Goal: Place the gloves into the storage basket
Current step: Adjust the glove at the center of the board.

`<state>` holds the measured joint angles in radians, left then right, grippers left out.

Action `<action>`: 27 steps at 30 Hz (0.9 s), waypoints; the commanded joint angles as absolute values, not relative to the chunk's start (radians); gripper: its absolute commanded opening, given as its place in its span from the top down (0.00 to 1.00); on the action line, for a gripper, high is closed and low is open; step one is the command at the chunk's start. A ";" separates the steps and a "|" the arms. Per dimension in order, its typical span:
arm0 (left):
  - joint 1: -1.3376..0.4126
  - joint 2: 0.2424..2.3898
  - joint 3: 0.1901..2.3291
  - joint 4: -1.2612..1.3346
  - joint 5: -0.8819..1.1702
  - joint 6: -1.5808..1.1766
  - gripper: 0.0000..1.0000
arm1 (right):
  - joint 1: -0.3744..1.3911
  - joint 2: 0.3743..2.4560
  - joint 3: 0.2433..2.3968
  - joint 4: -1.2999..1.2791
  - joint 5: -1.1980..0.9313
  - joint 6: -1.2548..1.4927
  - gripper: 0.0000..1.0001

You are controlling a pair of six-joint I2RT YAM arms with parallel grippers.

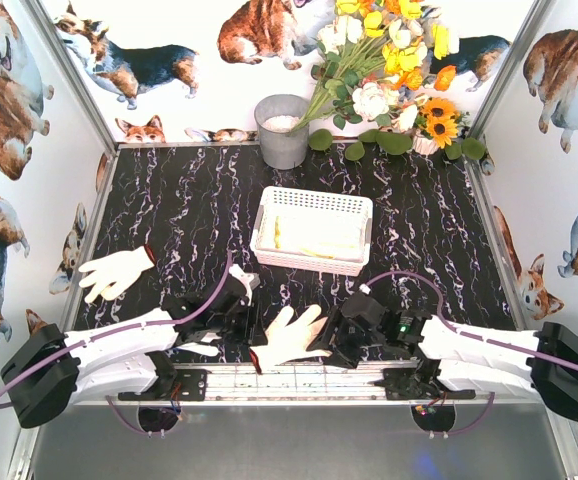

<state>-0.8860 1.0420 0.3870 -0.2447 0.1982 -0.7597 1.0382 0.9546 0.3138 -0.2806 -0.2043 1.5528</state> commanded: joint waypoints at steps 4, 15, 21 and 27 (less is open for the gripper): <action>-0.882 1.048 0.364 -0.216 0.204 -0.766 0.72 | 1.042 0.997 0.282 -0.116 -0.103 1.628 0.47; -0.882 1.030 0.332 -0.196 0.201 -0.803 0.79 | 1.036 0.968 0.284 -0.154 0.143 1.599 0.71; -0.882 1.015 0.309 -0.138 0.224 -0.842 0.79 | 0.974 1.053 0.370 -0.182 0.173 1.433 0.87; -0.882 0.964 0.286 -0.118 0.232 -0.872 0.73 | 0.908 1.147 0.443 -0.188 0.179 1.272 1.00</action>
